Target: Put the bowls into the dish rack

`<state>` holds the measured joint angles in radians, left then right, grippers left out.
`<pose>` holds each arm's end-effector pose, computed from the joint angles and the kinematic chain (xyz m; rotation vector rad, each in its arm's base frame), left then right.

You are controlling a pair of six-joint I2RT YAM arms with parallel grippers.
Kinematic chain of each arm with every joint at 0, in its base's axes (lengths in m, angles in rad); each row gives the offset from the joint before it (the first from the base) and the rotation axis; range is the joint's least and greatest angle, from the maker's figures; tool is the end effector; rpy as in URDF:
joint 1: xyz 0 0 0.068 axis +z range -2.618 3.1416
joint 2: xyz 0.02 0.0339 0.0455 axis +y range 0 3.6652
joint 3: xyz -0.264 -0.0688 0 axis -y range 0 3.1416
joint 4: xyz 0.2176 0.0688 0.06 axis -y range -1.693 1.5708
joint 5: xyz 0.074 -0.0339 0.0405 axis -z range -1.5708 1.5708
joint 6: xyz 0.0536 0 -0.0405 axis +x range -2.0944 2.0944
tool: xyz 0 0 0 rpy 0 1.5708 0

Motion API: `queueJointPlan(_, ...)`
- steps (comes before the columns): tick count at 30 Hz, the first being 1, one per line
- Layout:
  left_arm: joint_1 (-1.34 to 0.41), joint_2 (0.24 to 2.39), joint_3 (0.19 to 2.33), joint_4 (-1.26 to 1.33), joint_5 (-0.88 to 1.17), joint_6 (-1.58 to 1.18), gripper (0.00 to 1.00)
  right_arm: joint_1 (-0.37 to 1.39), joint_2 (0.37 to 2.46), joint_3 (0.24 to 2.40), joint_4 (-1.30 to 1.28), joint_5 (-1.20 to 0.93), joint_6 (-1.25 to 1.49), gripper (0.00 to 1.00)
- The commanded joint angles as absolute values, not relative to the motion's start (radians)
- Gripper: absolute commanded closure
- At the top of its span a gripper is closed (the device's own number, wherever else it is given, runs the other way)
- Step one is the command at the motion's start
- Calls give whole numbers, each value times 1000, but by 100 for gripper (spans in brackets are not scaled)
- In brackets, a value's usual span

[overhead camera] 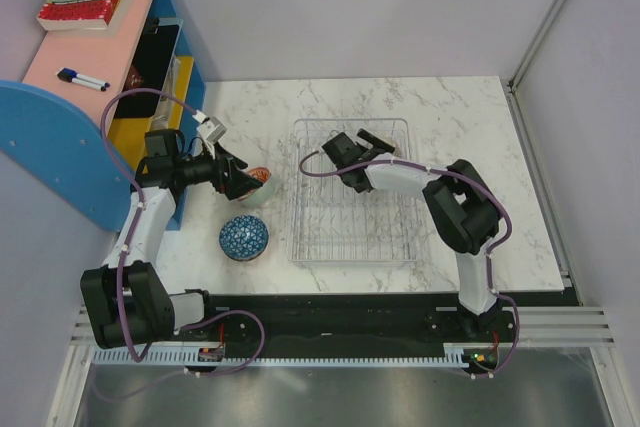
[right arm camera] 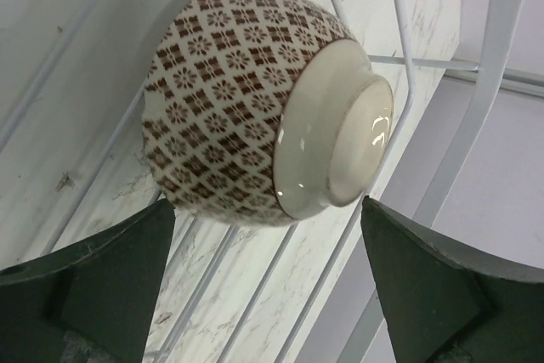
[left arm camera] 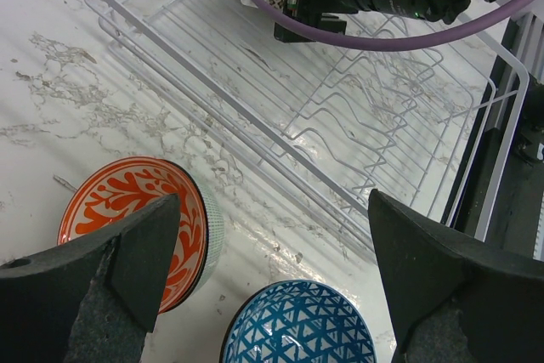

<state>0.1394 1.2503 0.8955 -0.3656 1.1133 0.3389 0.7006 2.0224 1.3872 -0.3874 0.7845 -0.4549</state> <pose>0.2395 -0.0150 0.2803 0.7252 1.8456 -0.9492 0.3335 0.2317 0.1747 -1.0631 2.1352 -0.8911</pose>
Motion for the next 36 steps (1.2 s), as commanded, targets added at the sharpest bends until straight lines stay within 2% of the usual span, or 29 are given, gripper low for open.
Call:
queueJointPlan(1, 160, 1255, 903, -361, 1164, 373, 2, 699, 1945, 1390, -455, 707, -417, 3)
queueJointPlan(10, 160, 1256, 910, -367, 1144, 376, 2, 693, 1884, 1393, -485, 630, -373, 3)
queueJointPlan(17, 160, 1339, 963, -373, 898, 347, 2, 695, 1723, 1437, -512, 439, -354, 3)
queueJointPlan(24, 158, 1462, 1005, -396, 767, 334, 3, 695, 1594, 1482, -563, 269, -314, 3)
queueJointPlan(36, 160, 1575, 1042, -495, 663, 365, 16, 693, 1568, 1417, -555, 261, -313, 3)
